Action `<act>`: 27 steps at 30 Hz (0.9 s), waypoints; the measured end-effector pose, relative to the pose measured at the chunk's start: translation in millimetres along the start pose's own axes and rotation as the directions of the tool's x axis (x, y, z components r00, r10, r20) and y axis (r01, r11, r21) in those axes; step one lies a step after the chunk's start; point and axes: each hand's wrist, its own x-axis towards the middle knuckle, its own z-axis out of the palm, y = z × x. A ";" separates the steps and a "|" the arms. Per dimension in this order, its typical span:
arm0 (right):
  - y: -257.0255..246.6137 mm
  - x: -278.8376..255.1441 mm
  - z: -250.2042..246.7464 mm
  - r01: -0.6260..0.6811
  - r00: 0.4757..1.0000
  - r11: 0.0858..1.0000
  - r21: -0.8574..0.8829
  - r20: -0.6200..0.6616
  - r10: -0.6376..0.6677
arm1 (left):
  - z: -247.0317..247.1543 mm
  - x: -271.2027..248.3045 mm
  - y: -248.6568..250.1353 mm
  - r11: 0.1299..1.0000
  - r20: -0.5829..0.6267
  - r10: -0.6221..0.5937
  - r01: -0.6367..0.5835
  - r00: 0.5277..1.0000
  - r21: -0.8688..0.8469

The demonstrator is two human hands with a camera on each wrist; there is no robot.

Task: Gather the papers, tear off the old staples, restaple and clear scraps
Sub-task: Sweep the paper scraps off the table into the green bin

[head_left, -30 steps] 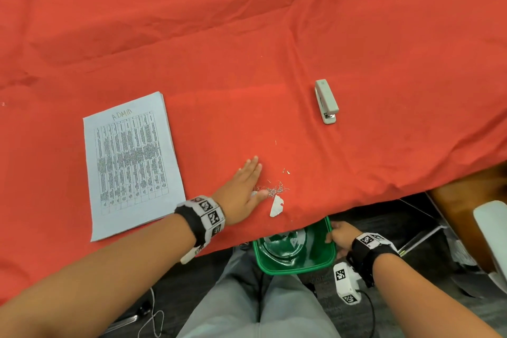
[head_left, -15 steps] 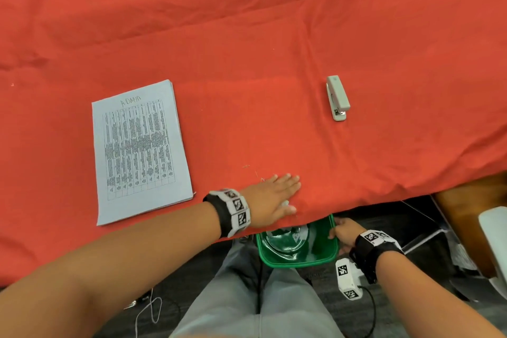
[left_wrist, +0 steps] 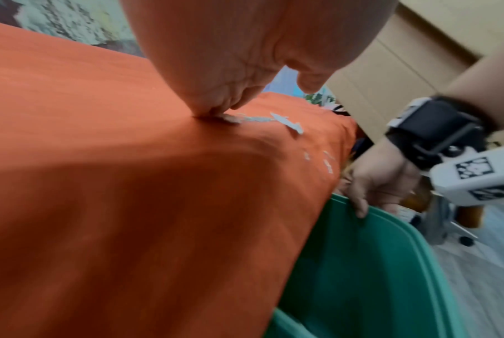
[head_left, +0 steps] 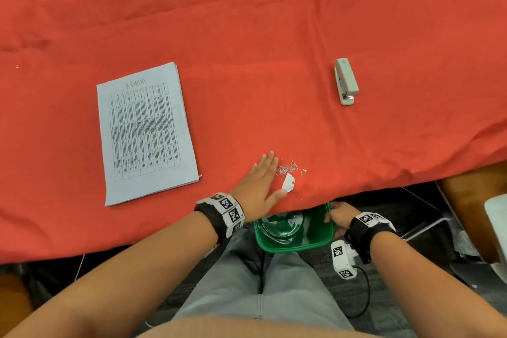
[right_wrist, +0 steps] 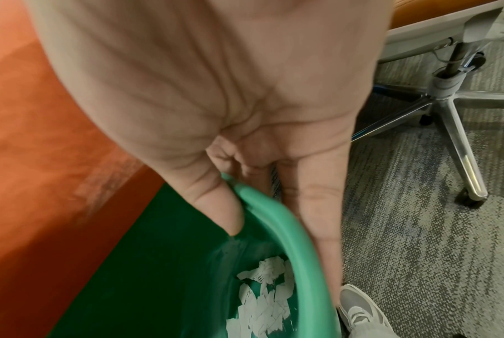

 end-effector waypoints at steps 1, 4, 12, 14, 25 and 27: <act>-0.3 -0.8 0.9 -0.003 1.000 1.000 0.004 0.004 0.003 | 5.1 -2.8 6.0 1.000 0.006 0.021 -0.021 1.000 0.001; -1.5 -3.7 3.0 -0.005 1.000 1.000 0.009 0.005 0.005 | 20.9 -11.4 22.6 0.996 0.041 0.089 -0.088 0.995 -0.015; -3.0 -8.7 8.5 -0.011 1.000 1.000 0.023 0.004 0.011 | 52.0 -26.9 44.0 0.969 0.188 0.242 -0.246 0.952 -0.002; -1.2 -5.3 8.2 -0.008 1.000 0.999 0.032 0.002 0.008 | 42.8 -25.8 42.1 0.962 0.150 0.268 -0.273 0.952 0.013; 20.3 31.6 0.0 -0.010 1.000 0.998 0.055 0.012 0.009 | -2.4 20.3 18.0 0.985 0.035 0.092 -0.096 0.995 0.146; 21.8 33.5 -1.8 -0.005 1.000 0.999 0.050 0.021 0.004 | 7.8 12.2 22.9 0.968 0.078 0.158 -0.170 0.984 0.183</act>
